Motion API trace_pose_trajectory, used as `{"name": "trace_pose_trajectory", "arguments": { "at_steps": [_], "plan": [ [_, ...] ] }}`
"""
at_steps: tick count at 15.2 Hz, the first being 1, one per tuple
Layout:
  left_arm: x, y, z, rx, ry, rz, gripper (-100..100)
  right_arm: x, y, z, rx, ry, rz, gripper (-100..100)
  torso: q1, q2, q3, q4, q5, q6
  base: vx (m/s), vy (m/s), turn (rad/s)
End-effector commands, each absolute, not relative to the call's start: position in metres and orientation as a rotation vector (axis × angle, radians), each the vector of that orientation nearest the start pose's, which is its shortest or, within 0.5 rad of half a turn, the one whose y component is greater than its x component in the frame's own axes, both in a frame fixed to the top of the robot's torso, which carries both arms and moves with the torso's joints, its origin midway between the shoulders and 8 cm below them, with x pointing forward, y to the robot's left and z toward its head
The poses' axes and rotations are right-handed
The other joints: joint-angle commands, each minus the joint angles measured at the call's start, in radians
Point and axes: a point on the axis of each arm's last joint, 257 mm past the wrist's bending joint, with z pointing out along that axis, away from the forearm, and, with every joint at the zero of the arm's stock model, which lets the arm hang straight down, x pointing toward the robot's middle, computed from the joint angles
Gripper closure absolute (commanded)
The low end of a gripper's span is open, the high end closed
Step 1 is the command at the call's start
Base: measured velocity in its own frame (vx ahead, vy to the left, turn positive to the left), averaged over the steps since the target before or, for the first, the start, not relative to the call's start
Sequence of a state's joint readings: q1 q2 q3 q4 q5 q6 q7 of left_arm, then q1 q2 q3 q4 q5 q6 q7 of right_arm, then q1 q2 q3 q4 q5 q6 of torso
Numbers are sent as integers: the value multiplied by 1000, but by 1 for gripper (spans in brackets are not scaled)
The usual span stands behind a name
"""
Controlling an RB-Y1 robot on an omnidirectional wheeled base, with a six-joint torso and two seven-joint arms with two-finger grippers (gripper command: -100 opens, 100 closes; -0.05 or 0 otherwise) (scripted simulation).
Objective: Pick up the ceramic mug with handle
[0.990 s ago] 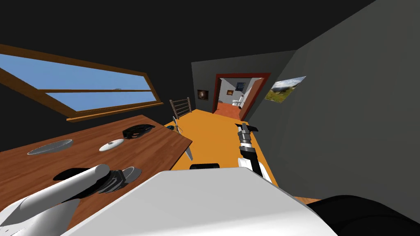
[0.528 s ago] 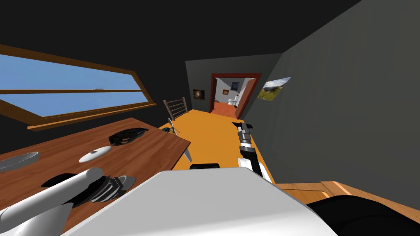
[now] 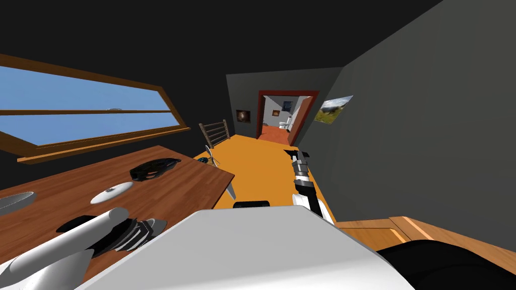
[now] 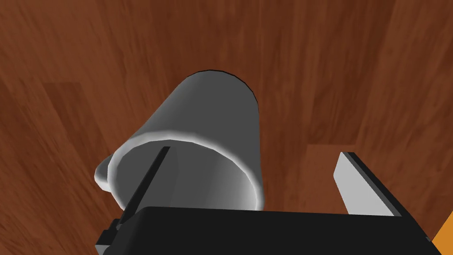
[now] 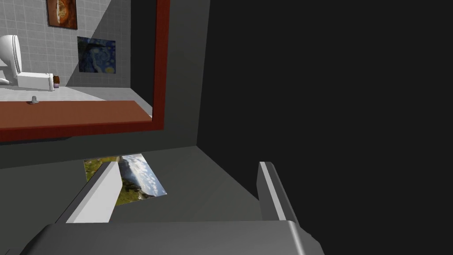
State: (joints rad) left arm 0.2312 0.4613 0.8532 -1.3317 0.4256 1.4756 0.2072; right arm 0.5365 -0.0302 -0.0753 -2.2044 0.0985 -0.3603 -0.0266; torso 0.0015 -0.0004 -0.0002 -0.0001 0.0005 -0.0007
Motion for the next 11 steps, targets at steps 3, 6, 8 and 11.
{"name": "trace_pose_trajectory", "arguments": {
  "at_steps": [3,6,8,11],
  "plan": [
    [100,600,-448,-2984,643,15,100,369,-311,-51,781,842,1105,0,0,0,0,0,0,0,2,6,5],
    [100,600,-448,-2984,641,14,100,369,-311,-51,781,842,1105,0,-1,0,0,0,0,1,0,0,0],
    [98,603,-438,-2986,638,14,100,369,-311,-51,781,842,1105,0,-1,0,0,0,0,1,-1,-6,-15],
    [97,603,-437,-2986,636,13,100,369,-311,-51,781,842,1105,0,-3,0,0,0,-1,1,-5,-17,-22]
  ]
}}
